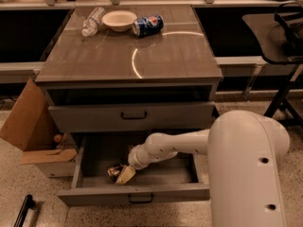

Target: Pick orange can from middle drawer and place on counter

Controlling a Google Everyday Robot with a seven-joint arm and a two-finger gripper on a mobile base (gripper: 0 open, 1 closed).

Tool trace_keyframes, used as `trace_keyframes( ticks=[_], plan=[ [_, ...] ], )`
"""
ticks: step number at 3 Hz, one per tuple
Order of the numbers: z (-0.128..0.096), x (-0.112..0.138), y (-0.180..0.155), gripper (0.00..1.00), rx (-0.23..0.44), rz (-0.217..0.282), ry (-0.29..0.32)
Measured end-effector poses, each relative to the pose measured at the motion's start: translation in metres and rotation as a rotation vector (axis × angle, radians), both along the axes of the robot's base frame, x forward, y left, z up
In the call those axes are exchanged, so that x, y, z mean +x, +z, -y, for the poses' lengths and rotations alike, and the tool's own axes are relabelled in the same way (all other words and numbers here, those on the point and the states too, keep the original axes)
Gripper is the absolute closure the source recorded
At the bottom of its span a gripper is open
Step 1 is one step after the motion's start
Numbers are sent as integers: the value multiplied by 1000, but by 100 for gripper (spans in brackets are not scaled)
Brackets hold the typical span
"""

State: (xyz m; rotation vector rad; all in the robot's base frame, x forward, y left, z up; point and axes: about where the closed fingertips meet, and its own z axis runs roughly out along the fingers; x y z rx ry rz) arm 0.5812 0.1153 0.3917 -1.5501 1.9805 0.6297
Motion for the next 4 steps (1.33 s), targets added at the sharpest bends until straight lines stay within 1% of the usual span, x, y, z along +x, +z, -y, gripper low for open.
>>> trace_keyframes(
  ticks=[2,3,4],
  plan=[
    [-12,-4,-19,0,-71,0,29],
    [-13,-6,-23,19,-89,4,31],
    [-10,-7,-23,42,-101,7,25]
  ],
)
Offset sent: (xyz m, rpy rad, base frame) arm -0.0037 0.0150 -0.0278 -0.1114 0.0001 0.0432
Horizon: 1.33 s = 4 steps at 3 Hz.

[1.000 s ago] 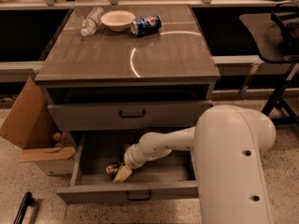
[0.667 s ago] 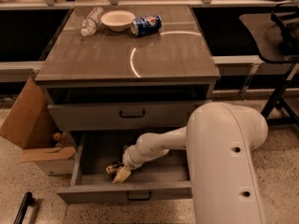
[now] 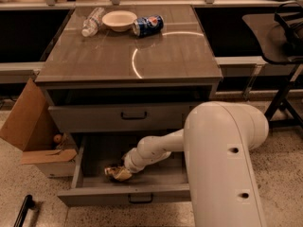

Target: Pick orange can from middle drawer and place on counter

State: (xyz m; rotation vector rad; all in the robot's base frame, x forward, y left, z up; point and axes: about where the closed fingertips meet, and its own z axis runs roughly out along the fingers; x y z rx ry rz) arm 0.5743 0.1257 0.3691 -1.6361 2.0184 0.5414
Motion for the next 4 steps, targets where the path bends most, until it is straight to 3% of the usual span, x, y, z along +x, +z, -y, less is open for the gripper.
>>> trace_keyframes(
  ticks=[2,3,4],
  plan=[
    [-4,-4,6,89,7,7,11],
    [2,-2,28,100,55,36,3],
    [18,-2,58,100,142,70,-13]
  ],
)
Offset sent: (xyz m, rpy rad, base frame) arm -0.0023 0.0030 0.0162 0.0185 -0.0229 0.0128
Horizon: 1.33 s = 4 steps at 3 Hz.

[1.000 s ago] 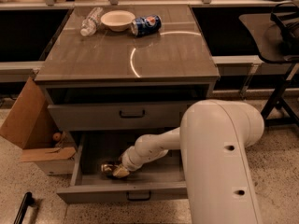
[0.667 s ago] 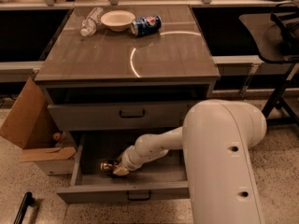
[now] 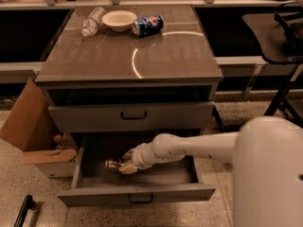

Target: Pick orange can from middle drawer and place on counter

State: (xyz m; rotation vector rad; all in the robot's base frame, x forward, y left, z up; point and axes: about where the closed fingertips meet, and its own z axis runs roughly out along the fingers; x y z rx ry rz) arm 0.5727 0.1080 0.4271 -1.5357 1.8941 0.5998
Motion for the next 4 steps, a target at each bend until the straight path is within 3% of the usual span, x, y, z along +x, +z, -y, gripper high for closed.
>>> trace_keyframes(
  ticks=[1,2,3,4],
  plan=[
    [28,-3,49,100,168,52,-25],
    [81,-1,77,100,260,93,-95],
    [80,-2,77,100,260,93,-93],
    [86,-13,106,100,269,155,-61]
  ],
)
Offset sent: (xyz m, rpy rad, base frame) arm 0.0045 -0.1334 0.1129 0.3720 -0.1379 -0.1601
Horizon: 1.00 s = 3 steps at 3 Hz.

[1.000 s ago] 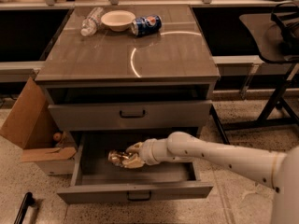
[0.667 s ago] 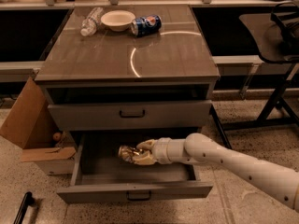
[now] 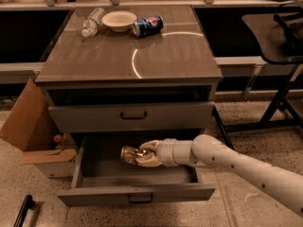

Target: Pick orange can from middle drawer and place on counter

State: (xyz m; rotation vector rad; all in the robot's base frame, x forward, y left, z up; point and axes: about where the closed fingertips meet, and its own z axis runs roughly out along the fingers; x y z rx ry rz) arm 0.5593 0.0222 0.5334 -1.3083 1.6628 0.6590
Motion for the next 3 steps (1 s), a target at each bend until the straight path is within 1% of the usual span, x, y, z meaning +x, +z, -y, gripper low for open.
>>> trace_keyframes(
  ticks=[1,2,3],
  plan=[
    [10,-23,48,100,29,113,34],
    [31,-35,94,100,71,218,30],
    [65,-36,143,100,137,317,-4]
  ],
)
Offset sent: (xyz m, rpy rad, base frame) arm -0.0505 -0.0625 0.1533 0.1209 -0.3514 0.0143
